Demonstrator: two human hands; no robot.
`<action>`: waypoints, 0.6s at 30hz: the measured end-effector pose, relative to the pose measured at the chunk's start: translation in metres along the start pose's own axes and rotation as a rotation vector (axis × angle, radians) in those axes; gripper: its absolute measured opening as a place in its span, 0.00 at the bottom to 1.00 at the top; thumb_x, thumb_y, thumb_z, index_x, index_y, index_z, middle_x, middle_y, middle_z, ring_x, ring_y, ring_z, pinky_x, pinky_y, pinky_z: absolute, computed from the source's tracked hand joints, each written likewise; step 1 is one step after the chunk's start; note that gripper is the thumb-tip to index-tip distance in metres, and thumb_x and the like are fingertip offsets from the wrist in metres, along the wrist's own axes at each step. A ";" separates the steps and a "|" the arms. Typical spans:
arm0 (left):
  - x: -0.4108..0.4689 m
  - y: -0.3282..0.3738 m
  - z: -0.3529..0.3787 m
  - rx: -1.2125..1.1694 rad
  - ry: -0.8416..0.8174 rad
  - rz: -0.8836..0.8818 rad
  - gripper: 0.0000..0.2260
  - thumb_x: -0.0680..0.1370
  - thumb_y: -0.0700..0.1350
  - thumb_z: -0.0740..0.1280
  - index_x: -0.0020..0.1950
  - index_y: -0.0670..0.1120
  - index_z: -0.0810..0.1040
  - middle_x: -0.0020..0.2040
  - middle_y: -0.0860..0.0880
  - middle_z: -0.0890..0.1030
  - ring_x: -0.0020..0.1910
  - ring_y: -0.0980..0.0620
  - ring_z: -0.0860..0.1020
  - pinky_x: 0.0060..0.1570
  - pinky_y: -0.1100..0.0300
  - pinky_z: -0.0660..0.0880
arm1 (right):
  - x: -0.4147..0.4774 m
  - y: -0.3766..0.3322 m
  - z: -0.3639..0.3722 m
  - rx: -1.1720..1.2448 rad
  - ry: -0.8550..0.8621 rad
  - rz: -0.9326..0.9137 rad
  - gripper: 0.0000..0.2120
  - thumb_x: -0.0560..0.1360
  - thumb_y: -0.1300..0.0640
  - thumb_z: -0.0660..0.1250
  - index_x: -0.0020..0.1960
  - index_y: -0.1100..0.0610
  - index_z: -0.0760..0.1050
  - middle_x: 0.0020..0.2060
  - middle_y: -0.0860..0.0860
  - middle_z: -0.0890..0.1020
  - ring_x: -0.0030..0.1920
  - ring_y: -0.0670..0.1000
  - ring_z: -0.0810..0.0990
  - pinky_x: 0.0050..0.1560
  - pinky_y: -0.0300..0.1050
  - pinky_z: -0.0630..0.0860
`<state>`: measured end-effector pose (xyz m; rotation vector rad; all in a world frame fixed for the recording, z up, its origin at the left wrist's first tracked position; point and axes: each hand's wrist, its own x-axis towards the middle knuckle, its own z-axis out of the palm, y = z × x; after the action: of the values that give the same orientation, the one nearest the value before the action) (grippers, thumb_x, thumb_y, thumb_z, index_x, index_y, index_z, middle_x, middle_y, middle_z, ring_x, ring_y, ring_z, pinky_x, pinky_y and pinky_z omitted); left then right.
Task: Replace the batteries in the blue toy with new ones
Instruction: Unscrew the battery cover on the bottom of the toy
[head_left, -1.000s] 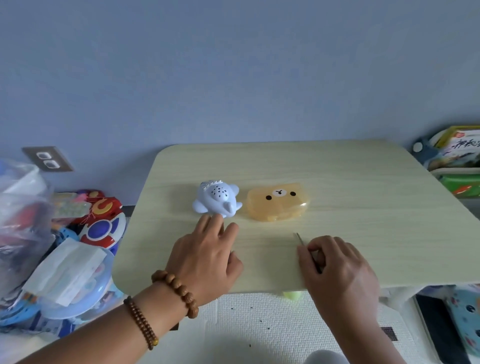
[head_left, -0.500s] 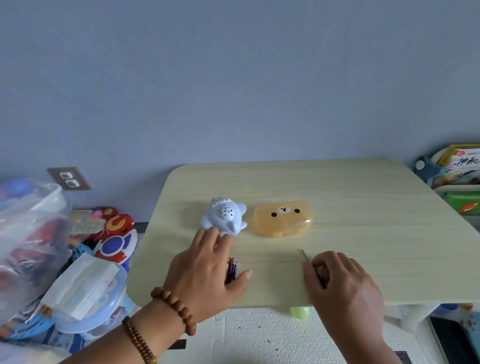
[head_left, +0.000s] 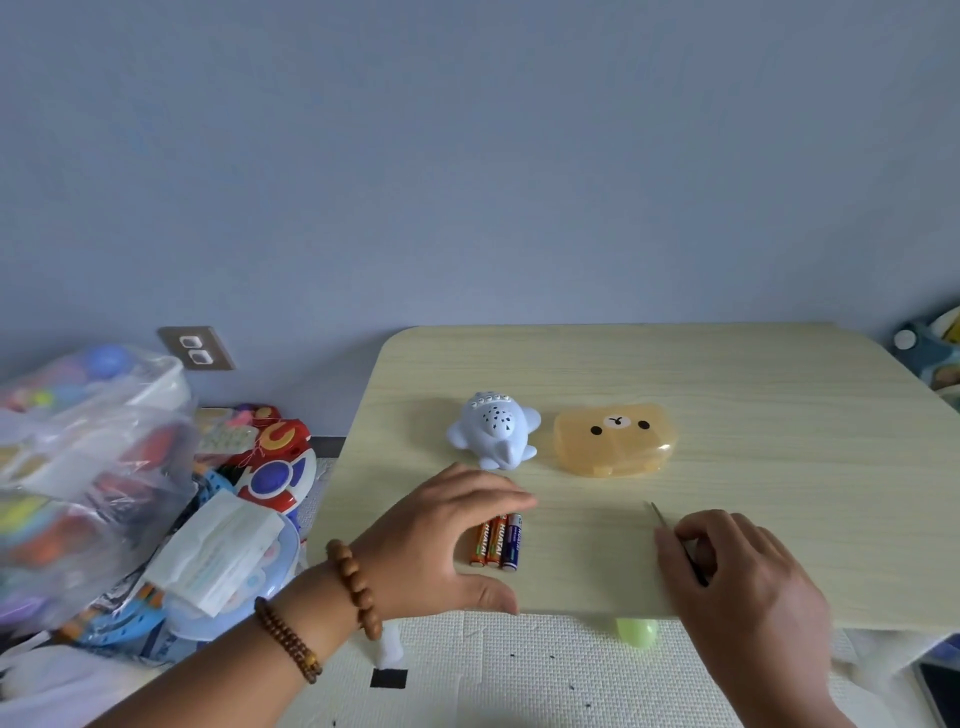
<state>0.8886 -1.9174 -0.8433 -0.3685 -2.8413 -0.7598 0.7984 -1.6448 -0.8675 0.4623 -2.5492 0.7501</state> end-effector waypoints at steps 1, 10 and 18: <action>0.002 0.000 0.002 -0.003 -0.002 0.012 0.35 0.67 0.66 0.74 0.70 0.53 0.75 0.65 0.57 0.77 0.67 0.59 0.71 0.69 0.62 0.68 | 0.000 0.000 0.000 0.002 0.001 0.004 0.10 0.74 0.52 0.73 0.35 0.51 0.77 0.29 0.47 0.77 0.32 0.54 0.77 0.30 0.43 0.70; -0.005 -0.010 0.007 -0.097 0.030 -0.017 0.19 0.70 0.59 0.76 0.58 0.53 0.85 0.57 0.57 0.79 0.59 0.60 0.75 0.61 0.71 0.68 | 0.000 0.000 -0.001 -0.004 -0.023 0.016 0.11 0.70 0.54 0.78 0.35 0.52 0.77 0.29 0.47 0.78 0.32 0.54 0.77 0.29 0.43 0.71; -0.011 -0.013 0.002 -0.078 0.043 -0.044 0.20 0.71 0.62 0.75 0.59 0.55 0.84 0.57 0.59 0.78 0.61 0.62 0.75 0.62 0.70 0.70 | 0.001 0.002 -0.001 0.002 -0.039 0.000 0.10 0.70 0.53 0.78 0.36 0.51 0.78 0.30 0.46 0.78 0.32 0.53 0.77 0.30 0.43 0.72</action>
<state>0.8954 -1.9296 -0.8537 -0.2980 -2.7940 -0.8788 0.7969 -1.6429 -0.8668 0.4817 -2.5843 0.7514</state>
